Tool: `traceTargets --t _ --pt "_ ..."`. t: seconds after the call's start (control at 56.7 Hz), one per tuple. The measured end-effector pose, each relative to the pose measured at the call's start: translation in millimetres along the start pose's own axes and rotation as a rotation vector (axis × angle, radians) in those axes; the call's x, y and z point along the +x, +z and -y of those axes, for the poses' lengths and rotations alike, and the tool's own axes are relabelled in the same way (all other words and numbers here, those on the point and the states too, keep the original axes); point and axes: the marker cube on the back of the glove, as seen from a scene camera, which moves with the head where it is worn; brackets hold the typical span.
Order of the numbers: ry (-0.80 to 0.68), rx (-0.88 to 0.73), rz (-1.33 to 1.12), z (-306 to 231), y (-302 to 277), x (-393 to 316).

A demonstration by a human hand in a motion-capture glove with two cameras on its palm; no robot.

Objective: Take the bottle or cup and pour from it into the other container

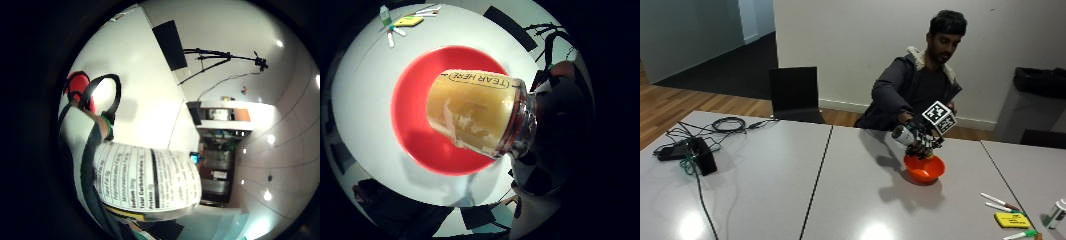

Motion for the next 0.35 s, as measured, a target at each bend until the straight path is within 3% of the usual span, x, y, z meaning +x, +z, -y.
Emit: traceTargets --t 0.353 --pt "0.0 -0.004 0.041 -1.7 4.5 -0.9"
